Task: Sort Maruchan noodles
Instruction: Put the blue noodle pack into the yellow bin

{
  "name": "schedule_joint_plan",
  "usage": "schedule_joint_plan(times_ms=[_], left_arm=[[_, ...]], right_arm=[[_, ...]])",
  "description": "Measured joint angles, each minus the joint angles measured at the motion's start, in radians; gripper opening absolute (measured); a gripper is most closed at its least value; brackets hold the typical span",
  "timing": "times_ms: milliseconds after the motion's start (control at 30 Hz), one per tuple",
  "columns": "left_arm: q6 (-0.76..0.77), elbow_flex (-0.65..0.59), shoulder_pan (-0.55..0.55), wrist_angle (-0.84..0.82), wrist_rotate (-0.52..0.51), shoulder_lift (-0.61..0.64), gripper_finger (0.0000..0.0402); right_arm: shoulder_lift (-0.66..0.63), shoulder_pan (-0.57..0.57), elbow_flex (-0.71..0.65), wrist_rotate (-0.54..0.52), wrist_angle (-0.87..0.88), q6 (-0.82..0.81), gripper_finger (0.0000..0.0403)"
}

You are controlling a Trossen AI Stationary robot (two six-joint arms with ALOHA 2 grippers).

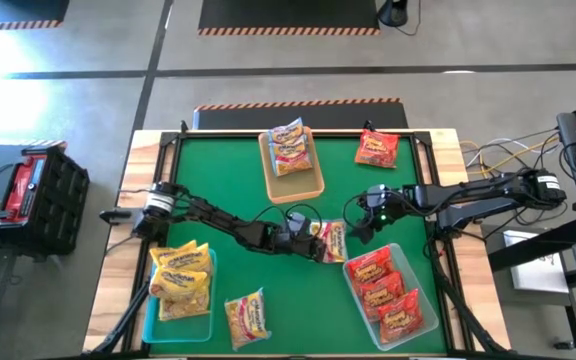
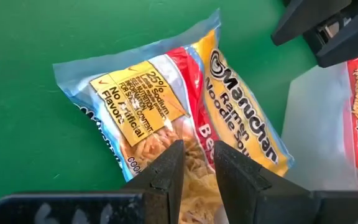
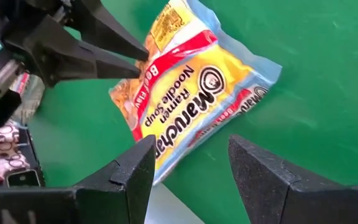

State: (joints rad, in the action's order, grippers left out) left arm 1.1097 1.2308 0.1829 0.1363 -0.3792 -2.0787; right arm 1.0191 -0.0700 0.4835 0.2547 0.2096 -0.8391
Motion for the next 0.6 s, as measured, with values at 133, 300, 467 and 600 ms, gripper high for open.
schedule_joint_plan(times_ms=[133, 300, 467, 600], left_arm=[[0.002, 0.0, 0.0, -0.031, -0.001, 0.0, 0.0074], [0.016, -0.001, 0.0, -0.083, -0.002, 0.002, 0.0074], [0.018, -0.004, 0.0, -0.084, -0.019, 0.0, 0.0074], [0.018, -0.007, -0.001, -0.084, -0.022, 0.0, 0.0074]], right_arm=[[0.0, 0.0, 0.0, 0.0, -0.012, -0.054, 0.0189], [0.0, 0.003, 0.0, 0.014, -0.011, -0.108, 0.0189], [0.011, 0.002, 0.0, 0.014, -0.072, -0.115, 0.019], [0.069, 0.002, 0.0, 0.015, -0.147, -0.114, 0.019]])
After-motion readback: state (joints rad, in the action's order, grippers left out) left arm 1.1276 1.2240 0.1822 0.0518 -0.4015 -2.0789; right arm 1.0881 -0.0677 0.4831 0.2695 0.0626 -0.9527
